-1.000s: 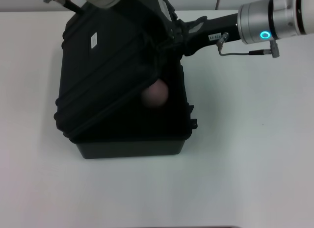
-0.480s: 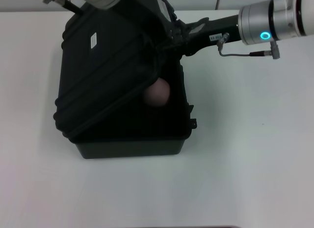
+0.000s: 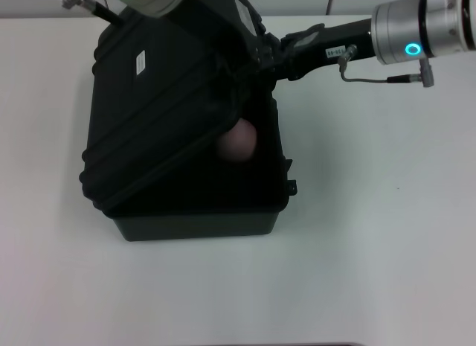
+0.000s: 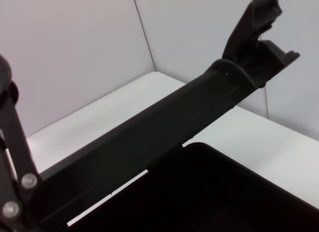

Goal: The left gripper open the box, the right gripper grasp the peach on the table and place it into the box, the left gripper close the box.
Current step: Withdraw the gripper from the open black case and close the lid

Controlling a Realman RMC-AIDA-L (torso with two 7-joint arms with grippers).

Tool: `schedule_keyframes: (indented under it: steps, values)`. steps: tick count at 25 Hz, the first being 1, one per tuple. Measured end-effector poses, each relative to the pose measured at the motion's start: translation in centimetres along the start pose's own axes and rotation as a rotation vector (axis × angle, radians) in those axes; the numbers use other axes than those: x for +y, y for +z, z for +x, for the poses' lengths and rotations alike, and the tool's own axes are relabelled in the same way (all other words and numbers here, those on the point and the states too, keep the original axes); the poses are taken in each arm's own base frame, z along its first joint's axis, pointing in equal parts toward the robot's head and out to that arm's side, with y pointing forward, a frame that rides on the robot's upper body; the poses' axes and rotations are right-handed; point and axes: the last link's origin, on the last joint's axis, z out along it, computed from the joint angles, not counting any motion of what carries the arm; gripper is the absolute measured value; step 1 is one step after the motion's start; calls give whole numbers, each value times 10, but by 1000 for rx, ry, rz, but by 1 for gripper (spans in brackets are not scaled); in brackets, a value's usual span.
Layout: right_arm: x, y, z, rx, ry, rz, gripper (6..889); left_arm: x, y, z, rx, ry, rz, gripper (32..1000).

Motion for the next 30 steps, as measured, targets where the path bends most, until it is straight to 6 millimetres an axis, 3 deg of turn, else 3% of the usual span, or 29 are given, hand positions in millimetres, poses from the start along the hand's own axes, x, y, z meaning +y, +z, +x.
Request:
schedule_keyframes:
  steps: [5,11,18,23,30]
  values:
    - [3,-13,5,36,21,-19,741,0,1,-2,-3,-5,-1,99]
    - [1,-64,16,93,36,36,741,0,1,-5,-2,-10,1,99]
    - [17,-119,26,123,11,73,741,1,1,-9,-4,-20,0,100]
    - [31,-147,19,116,-43,107,741,1,2,-12,-7,-28,-1,100]
    - [43,-169,12,66,-92,152,741,1,1,-11,-8,-23,-2,100]
